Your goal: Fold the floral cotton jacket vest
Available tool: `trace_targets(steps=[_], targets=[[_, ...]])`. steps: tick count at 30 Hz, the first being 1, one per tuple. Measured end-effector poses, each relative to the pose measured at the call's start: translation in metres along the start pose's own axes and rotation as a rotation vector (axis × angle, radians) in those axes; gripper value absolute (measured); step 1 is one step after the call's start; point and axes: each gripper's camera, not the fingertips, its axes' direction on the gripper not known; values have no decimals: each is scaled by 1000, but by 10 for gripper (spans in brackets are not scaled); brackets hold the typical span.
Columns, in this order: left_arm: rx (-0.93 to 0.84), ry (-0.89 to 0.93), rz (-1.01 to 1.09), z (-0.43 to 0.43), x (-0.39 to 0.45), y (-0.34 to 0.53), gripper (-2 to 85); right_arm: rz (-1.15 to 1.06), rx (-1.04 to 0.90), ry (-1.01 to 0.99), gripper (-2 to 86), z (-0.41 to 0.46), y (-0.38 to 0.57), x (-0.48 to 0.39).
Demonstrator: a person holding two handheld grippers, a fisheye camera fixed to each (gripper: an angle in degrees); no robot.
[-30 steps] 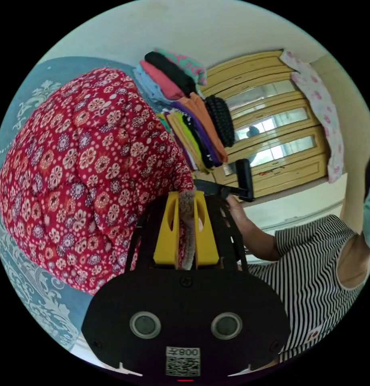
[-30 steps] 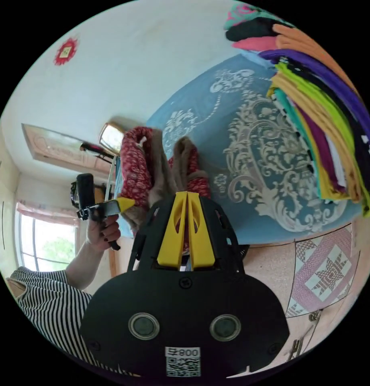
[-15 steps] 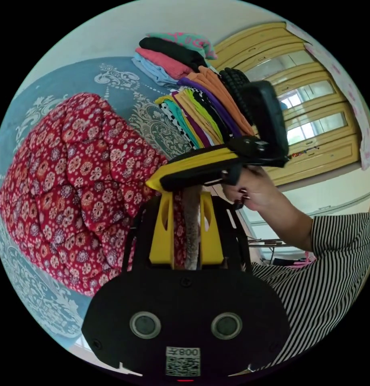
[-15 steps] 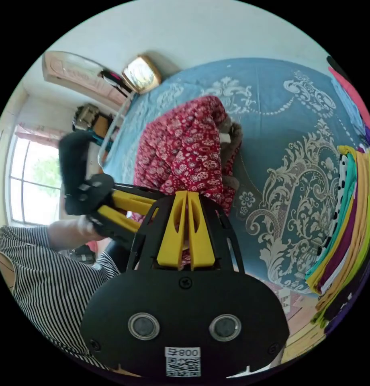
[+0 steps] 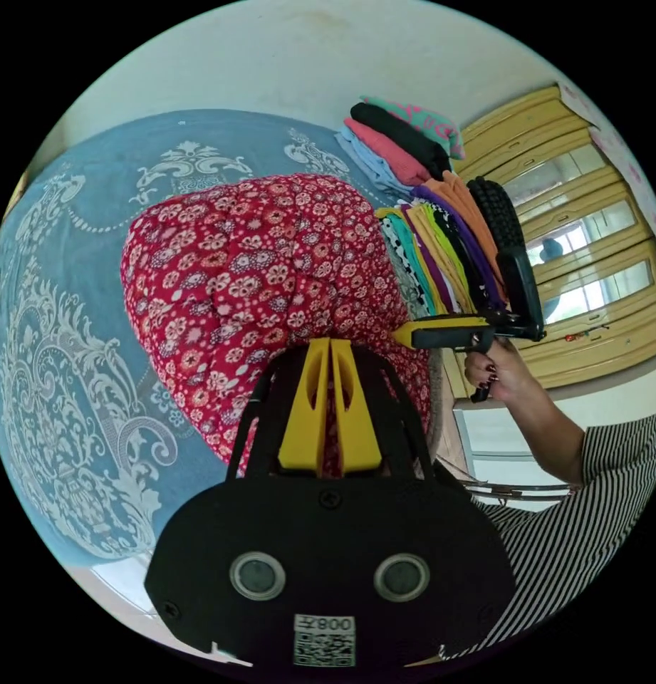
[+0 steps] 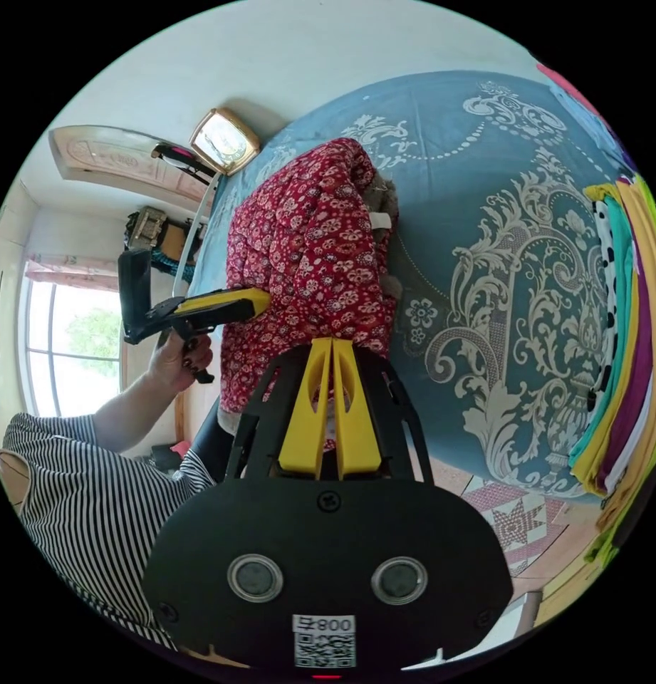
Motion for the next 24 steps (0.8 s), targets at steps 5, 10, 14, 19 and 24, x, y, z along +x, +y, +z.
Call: trace_targets(steps=[5,10,14,19,24], targets=[[216,-62,53,-48,-7,0,2,-5,4,-6,1,17,6,-1],[-34,-283,28,-2,-64,-20,2,7,20,-18,1,35,13,0],[-18,-223,-26,-11,-87,-14,4,-13,6,41,1,49,13,-6],[222,91,-44,-79,-123,40,18,-6,24,25,1,67,22,-2],[238,136,-202,-107,-166,119,113,-10,61,-30,3,75,33,4]])
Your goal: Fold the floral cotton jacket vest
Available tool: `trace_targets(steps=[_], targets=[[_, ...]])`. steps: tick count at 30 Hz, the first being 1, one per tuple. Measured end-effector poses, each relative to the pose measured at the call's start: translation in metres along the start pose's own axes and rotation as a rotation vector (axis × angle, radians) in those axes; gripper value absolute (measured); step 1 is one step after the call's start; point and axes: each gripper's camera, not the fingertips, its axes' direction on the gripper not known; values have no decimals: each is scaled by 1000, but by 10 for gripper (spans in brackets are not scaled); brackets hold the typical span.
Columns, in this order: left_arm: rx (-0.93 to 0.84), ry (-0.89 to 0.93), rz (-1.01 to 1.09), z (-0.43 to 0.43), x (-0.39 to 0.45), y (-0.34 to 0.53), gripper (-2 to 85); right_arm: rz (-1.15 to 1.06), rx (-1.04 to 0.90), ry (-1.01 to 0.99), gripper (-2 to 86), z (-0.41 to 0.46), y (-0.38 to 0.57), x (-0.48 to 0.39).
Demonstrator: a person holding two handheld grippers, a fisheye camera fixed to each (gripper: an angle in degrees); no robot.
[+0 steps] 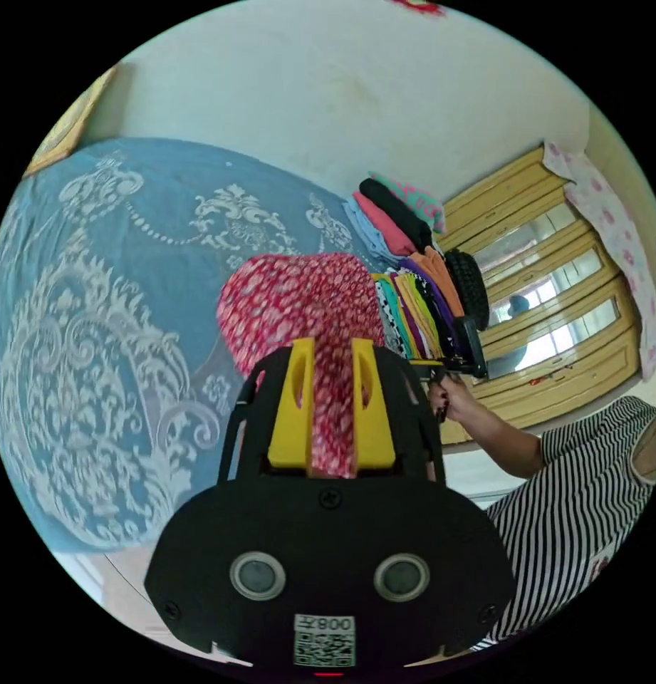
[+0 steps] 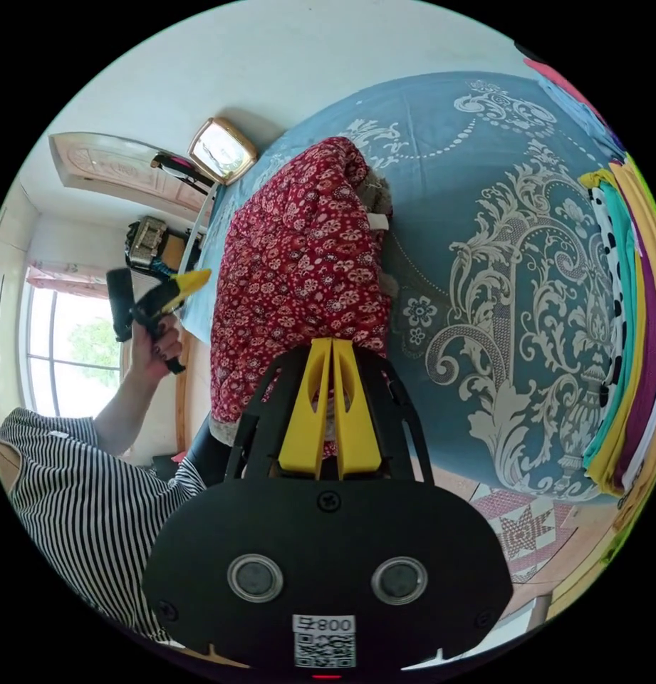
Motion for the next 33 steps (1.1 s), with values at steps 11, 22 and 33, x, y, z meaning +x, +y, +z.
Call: trace_targets(steps=[11,22,33], targets=[[-287,269,-252,18,-83,56,236,-28,86,-64,72,-6,26,5],[-320,369,-275,7,-128,72,229,115,-16,-113,159,43,40,99],[-366,506,-305,12,-162,83,184,229,-57,-565,134,116,69,207]])
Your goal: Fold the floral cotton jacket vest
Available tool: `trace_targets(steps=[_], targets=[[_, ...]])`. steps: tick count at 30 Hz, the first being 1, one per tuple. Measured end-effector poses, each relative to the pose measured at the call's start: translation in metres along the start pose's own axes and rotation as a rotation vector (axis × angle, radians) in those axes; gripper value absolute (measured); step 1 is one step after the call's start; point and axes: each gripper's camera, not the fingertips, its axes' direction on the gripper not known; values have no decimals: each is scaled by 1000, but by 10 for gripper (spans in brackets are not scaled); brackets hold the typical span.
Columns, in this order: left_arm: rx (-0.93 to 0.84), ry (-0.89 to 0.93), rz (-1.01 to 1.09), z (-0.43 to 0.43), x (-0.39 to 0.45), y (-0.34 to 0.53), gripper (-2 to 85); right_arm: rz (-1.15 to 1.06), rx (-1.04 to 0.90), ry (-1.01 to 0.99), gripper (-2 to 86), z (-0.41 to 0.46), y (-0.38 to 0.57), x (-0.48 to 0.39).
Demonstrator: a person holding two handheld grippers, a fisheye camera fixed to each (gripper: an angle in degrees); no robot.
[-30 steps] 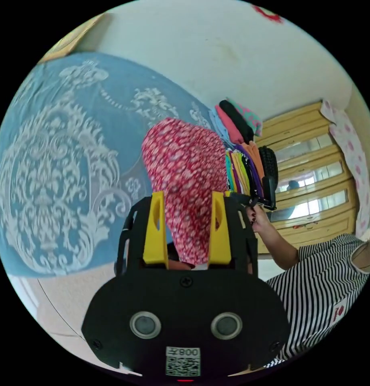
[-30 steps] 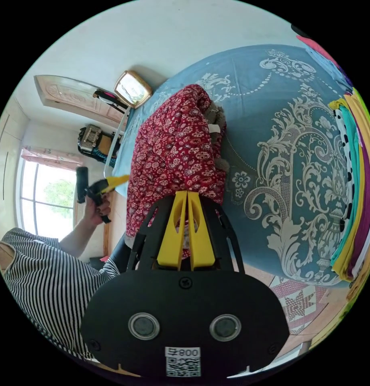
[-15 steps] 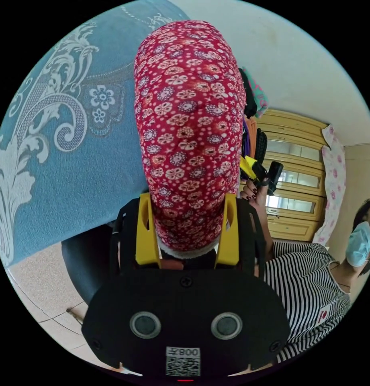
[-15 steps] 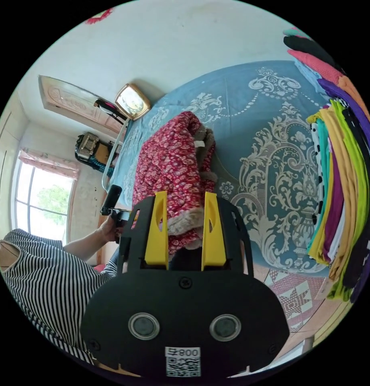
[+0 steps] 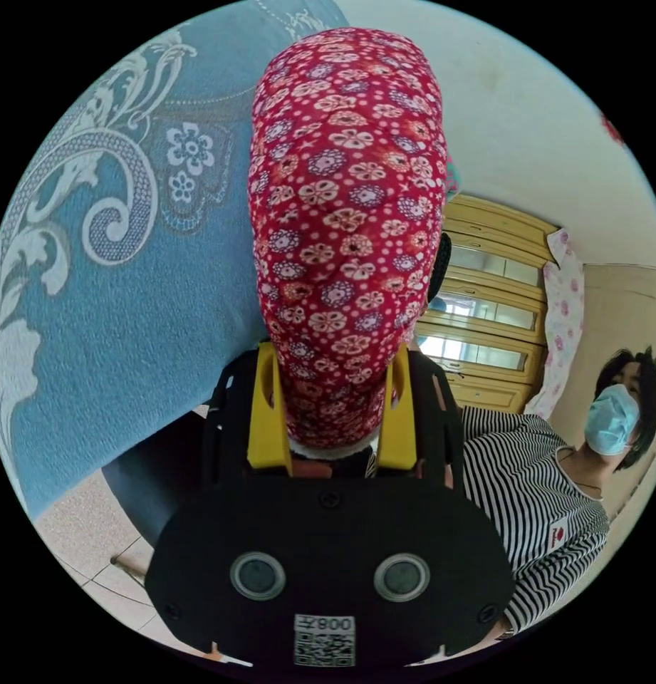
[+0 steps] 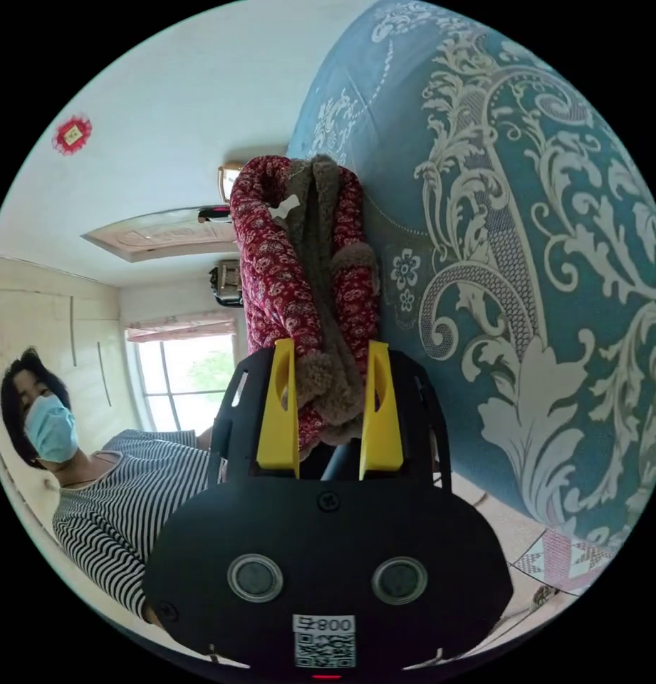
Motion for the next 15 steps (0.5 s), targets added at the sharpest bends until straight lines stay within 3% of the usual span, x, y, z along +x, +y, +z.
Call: trace_targets(steps=[15], targets=[[66,92,107,18,21,23,151,32,86,-123,72,-32,53,69]])
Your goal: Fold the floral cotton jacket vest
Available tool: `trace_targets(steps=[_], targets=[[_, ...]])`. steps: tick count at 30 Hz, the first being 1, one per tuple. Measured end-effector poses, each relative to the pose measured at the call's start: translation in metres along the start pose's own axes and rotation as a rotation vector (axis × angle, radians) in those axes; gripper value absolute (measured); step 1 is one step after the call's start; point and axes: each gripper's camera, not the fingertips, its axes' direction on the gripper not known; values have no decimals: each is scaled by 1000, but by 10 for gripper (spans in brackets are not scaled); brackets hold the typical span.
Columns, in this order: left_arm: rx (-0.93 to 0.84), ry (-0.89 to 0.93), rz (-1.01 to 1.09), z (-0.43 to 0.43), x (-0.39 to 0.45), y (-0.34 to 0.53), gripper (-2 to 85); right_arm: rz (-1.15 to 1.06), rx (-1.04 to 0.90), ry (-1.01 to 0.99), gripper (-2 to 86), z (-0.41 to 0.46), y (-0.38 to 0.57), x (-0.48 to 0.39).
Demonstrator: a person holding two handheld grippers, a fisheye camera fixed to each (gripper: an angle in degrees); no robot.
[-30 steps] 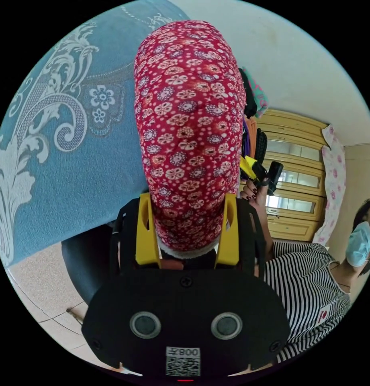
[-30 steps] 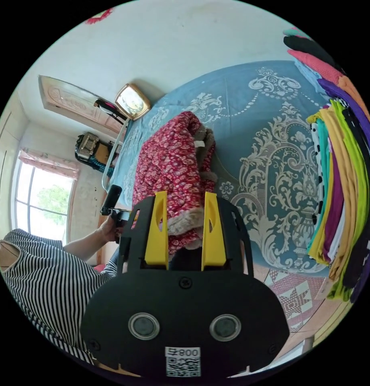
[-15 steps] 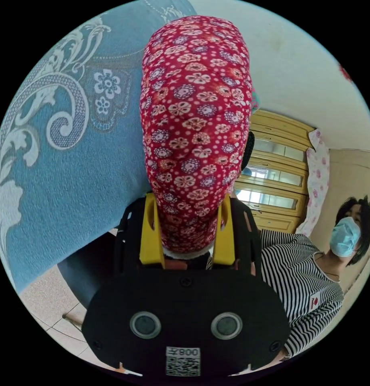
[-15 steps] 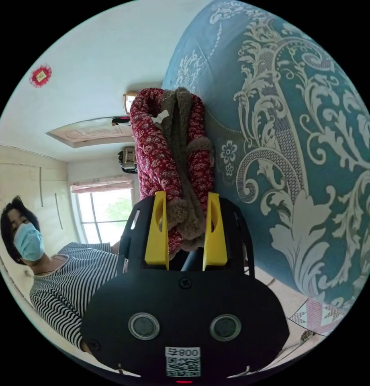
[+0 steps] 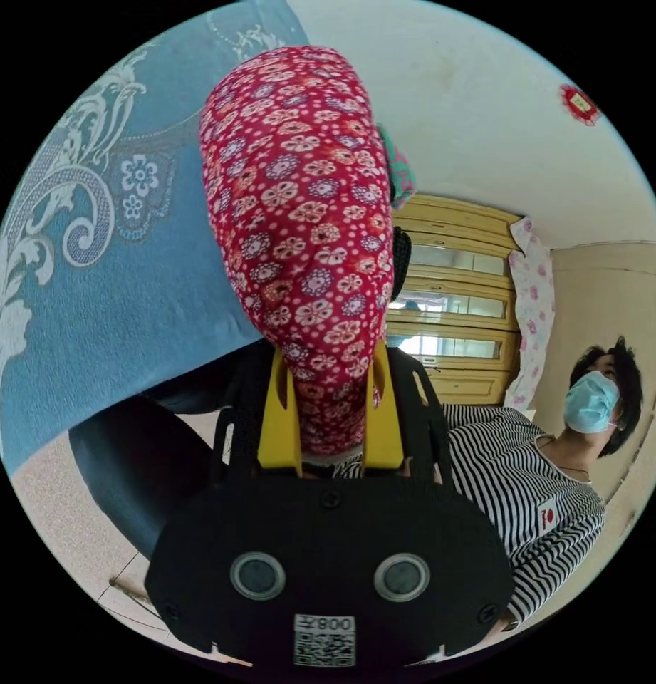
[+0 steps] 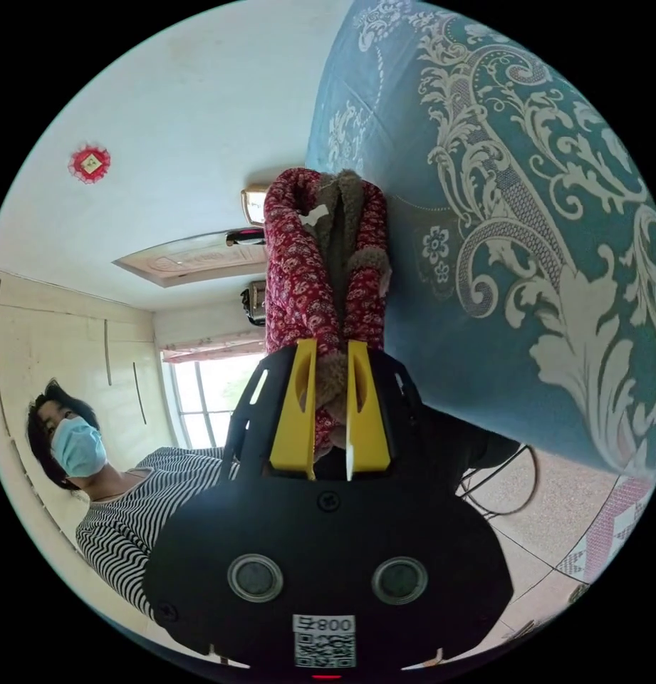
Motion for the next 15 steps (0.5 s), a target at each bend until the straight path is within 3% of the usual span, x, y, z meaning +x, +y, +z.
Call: trace_targets(steps=[15], targets=[[-71,-21,150,100,28,50,153,-115,68,-6,68,-76,143,44]])
